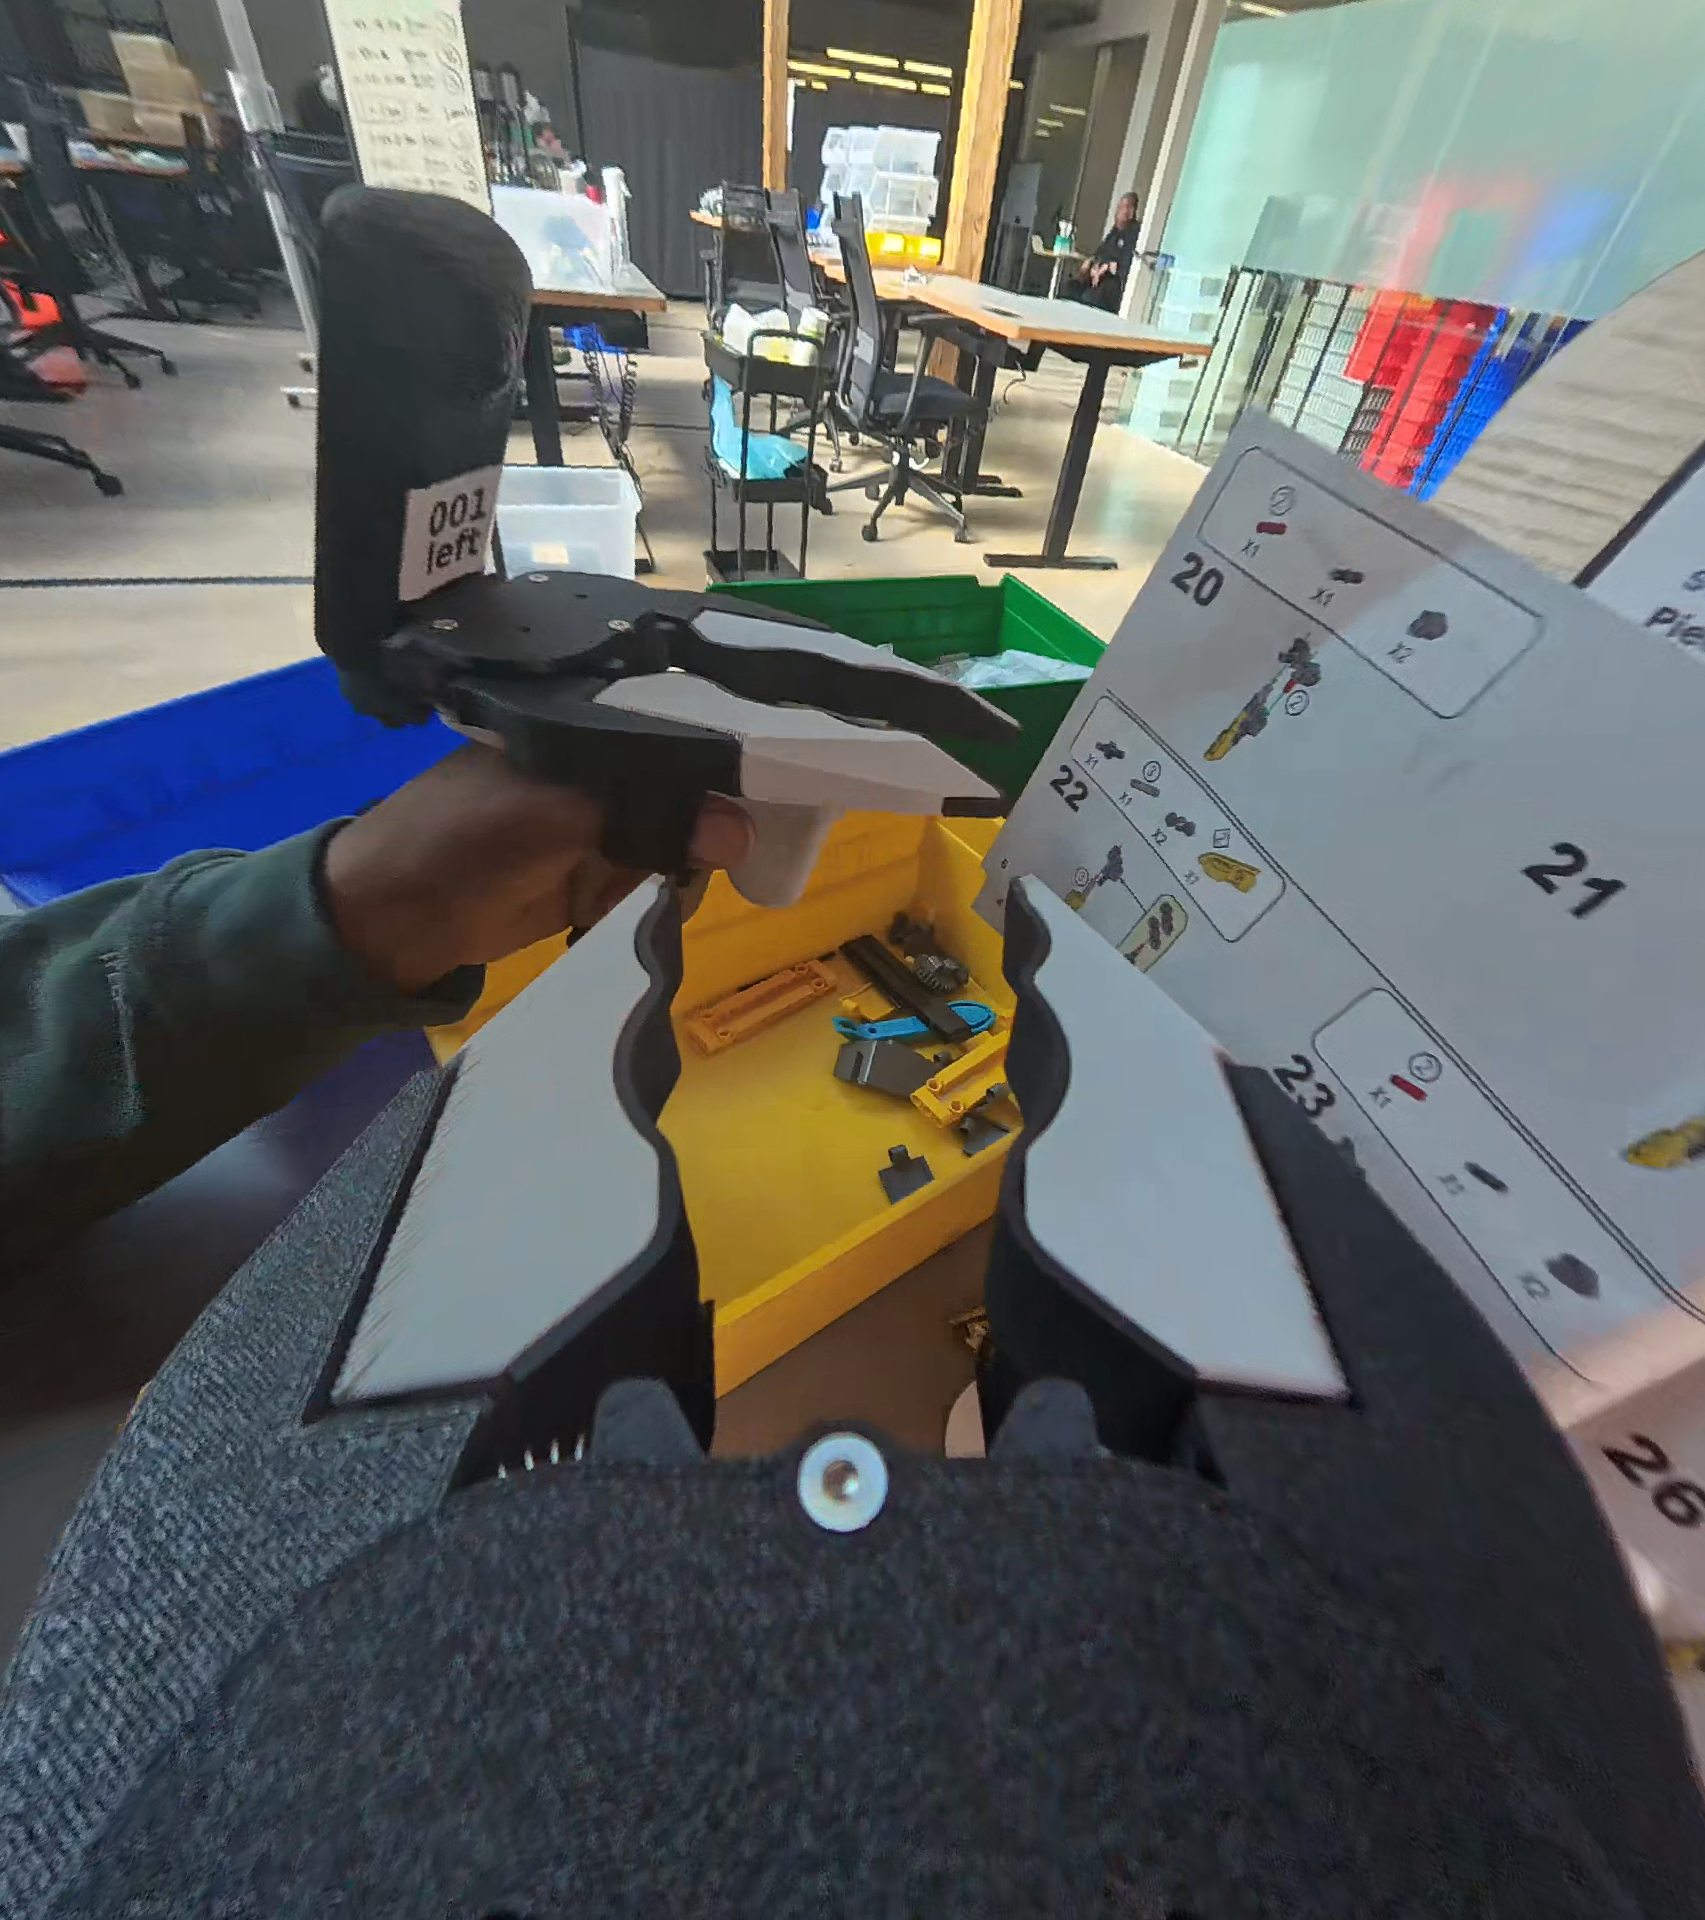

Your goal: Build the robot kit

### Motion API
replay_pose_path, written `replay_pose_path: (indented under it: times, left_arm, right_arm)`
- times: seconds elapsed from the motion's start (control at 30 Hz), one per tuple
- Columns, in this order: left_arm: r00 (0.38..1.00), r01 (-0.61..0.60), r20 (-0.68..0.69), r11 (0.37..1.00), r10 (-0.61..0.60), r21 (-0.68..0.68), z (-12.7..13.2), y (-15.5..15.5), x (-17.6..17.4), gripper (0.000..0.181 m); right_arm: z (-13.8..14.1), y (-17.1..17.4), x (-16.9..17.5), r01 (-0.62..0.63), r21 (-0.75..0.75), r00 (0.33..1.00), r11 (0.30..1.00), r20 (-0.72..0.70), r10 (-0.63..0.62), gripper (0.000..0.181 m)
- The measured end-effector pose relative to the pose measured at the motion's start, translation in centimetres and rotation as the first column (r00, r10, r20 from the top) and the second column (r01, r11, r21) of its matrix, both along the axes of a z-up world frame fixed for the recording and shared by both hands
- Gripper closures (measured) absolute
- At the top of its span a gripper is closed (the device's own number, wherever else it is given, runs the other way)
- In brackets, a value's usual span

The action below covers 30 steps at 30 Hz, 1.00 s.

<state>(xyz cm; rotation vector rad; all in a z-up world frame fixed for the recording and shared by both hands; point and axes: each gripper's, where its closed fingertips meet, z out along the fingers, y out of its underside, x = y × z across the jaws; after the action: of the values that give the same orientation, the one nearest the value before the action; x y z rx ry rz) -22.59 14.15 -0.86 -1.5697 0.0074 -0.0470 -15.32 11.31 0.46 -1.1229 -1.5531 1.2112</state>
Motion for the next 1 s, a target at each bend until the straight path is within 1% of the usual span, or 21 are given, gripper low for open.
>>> replay_pose_path:
  times: [0.07, 0.17, 0.23, 0.3, 0.33, 0.4, 0.47, 0.57, 0.63, 0.7, 0.77, 0.83, 0.93, 1.0]
  left_arm:
    - [1.000, -0.023, -0.017, 0.999, 0.022, -0.028, -0.9, 0.7, -0.2, 0.143]
    - [0.997, -0.072, -0.030, 0.996, 0.071, -0.042, -2.1, 2.0, -1.0, 0.137]
    - [0.998, -0.068, 0.008, 0.996, 0.069, -0.052, -2.9, 2.8, -1.3, 0.138]
    - [0.997, -0.057, 0.045, 0.996, 0.060, -0.062, -3.6, 3.3, -1.6, 0.153]
    - [0.997, -0.055, 0.060, 0.997, 0.058, -0.054, -3.6, 3.3, -1.6, 0.156]
    - [0.996, -0.068, 0.053, 0.995, 0.072, -0.075, -4.0, 3.1, -2.0, 0.170]
    - [0.996, -0.064, 0.058, 0.993, 0.070, -0.103, -4.6, 2.9, -2.2, 0.173]
    - [0.993, -0.026, 0.111, 0.994, 0.039, -0.108, -4.8, 2.4, -2.3, 0.176]
    - [0.990, 0.004, 0.137, 0.990, 0.015, -0.143, -5.2, 2.1, -2.2, 0.176]
    - [0.985, 0.045, 0.170, 0.980, -0.012, -0.192, -5.8, 1.9, -2.1, 0.174]
    - [0.979, 0.068, 0.201, 0.973, -0.023, -0.220, -6.0, 1.4, -2.2, 0.170]
    - [0.979, 0.059, 0.202, 0.978, -0.017, -0.201, -5.3, 1.0, -2.5, 0.163]
    - [0.985, 0.048, 0.168, 0.989, -0.024, -0.142, -3.6, 0.7, -2.1, 0.157]
    - [0.990, 0.030, 0.139, 0.992, -0.013, -0.125, -3.3, 0.9, -1.9, 0.155]
  right_arm:
    - [1.2, 1.5, 2.4, 0.070, 0.023, 0.996, 0.997, -0.055, -0.069, 0.125]
    - [1.7, 6.3, 4.8, 0.278, 0.048, 0.959, 0.959, -0.075, -0.274, 0.134]
    - [1.2, 10.3, 5.6, 0.446, 0.081, 0.895, 0.891, -0.053, -0.443, 0.133]
    - [0.9, 13.7, 5.8, 0.581, 0.182, 0.813, 0.793, -0.081, -0.577, 0.132]
    - [0.8, 14.8, 5.7, 0.625, 0.234, 0.778, 0.745, -0.106, -0.620, 0.131]
    - [0.5, 16.1, 5.0, 0.678, 0.301, 0.727, 0.671, -0.144, -0.671, 0.126]
    - [0.5, 16.7, 4.3, 0.715, 0.340, 0.688, 0.611, -0.185, -0.702, 0.116]
    - [0.3, 16.7, 3.8, 0.741, 0.391, 0.655, 0.546, -0.236, -0.718, 0.114]
    - [0.2, 16.6, 3.9, 0.747, 0.394, 0.649, 0.536, -0.257, -0.716, 0.114]
    - [0.0, 16.5, 3.9, 0.742, 0.390, 0.656, 0.545, -0.255, -0.711, 0.114]
    - [-0.3, 16.6, 4.0, 0.735, 0.390, 0.662, 0.555, -0.236, -0.711, 0.109]
    - [-0.5, 16.7, 4.0, 0.731, 0.378, 0.669, 0.568, -0.233, -0.706, 0.109]
    - [-0.6, 16.7, 4.0, 0.727, 0.374, 0.674, 0.576, -0.230, -0.702, 0.108]
    - [-0.8, 16.5, 4.1, 0.717, 0.366, 0.683, 0.593, -0.204, -0.701, 0.106]
